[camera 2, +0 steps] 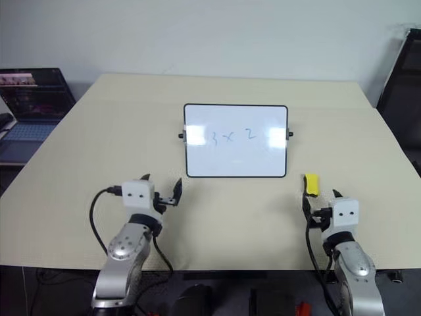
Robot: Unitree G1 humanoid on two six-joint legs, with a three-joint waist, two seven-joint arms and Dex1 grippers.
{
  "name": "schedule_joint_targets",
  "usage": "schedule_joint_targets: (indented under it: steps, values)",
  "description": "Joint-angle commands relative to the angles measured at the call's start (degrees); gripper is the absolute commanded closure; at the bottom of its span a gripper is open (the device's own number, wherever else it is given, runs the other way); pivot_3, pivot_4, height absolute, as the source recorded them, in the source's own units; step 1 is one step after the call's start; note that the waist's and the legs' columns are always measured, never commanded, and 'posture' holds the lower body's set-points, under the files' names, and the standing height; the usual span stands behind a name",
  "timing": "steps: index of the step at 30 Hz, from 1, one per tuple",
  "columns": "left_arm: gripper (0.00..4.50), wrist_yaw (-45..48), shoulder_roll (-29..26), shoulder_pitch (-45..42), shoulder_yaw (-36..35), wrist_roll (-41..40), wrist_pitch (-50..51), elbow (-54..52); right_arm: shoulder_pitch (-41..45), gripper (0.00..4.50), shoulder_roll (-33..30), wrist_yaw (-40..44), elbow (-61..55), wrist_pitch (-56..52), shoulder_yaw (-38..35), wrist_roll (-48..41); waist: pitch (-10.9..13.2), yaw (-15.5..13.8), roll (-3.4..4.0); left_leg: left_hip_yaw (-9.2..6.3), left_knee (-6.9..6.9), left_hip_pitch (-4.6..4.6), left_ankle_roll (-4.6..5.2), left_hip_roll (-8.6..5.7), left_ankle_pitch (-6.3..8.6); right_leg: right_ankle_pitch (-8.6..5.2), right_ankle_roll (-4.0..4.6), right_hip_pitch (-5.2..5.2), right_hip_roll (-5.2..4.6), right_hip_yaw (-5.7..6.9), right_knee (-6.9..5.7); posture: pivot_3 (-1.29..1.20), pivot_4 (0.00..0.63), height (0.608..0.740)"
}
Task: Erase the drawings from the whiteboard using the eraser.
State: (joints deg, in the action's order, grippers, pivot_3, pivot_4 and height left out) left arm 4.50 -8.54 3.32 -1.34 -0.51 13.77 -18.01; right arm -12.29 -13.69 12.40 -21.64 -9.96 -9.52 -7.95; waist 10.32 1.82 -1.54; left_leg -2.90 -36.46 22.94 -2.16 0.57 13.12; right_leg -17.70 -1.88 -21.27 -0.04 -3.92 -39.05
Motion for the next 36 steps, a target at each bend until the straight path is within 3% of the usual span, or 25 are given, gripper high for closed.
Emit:
schedule_joint_targets:
  steps: [1, 14, 21, 26, 29, 36]
  values:
    - [0.00, -0.6, 0.5, 0.6, 0.8, 0.8, 0.9, -4.7, -1.0, 0.01, 0.5, -0.1, -3.5, -0.9, 1.1, -0.3, 0.0, -0.1, 0.00, 0.00, 0.00, -0.01, 0.00, 0.00, 0.00, -0.01, -0.02, 0.01, 0.00, 0.00, 0.00, 0.00, 0.150, 0.740]
    - [0.00, 8.0, -5.9, -0.2, -2.2, -4.0, 2.4, -4.2, -2.7, 0.01, 3.1, -1.4, -11.9, -5.8, 5.3, -0.8, 0.0, -0.1, 0.01, 0.01, 0.00, 0.00, 0.00, 0.01, 0.00, -0.03, -0.02, -0.01, 0.00, 0.00, 0.01, 0.00, 0.150, 0.740]
    - [0.00, 24.9, -17.9, -6.1, -4.1, -12.9, 4.8, -2.7, 5.0, 0.01, 4.6, -6.1, -18.8, -21.1, 3.5, -6.1, 0.0, -0.1, 0.03, 0.02, -0.02, -0.03, 0.00, 0.02, -0.01, -0.01, 0.00, -0.01, 0.01, 0.00, -0.02, 0.00, 0.150, 0.740]
    - [0.00, 39.0, -25.1, -15.0, -2.9, -20.7, 7.1, 0.1, 12.1, 0.01, 2.7, -7.2, -17.1, -22.1, -4.3, -8.7, 0.0, -0.2, 0.03, 0.00, -0.01, 0.02, 0.00, -0.03, -0.01, 0.00, 0.03, -0.03, 0.01, 0.07, 0.01, 0.00, 0.150, 0.740]
    - [0.00, 46.0, -27.6, -21.3, 0.1, -21.0, 6.2, 4.3, 15.6, 0.01, 1.3, -8.6, -15.5, -24.8, -8.0, -9.8, 0.0, -0.2, 0.03, 0.02, 0.00, 0.03, 0.00, -0.06, -0.01, 0.02, 0.06, -0.02, 0.01, 0.15, 0.03, 0.00, 0.150, 0.740]
    - [0.00, 57.6, -27.5, -34.2, 6.6, -20.6, 4.9, 12.2, 21.9, 0.01, -1.2, -11.9, -11.9, -39.7, -10.9, -11.8, 0.0, 0.2, 0.03, 0.12, 0.12, 0.04, 0.00, -0.04, -0.01, 0.11, 0.22, -0.14, 0.09, 0.13, -0.01, 0.00, 0.150, 0.740]
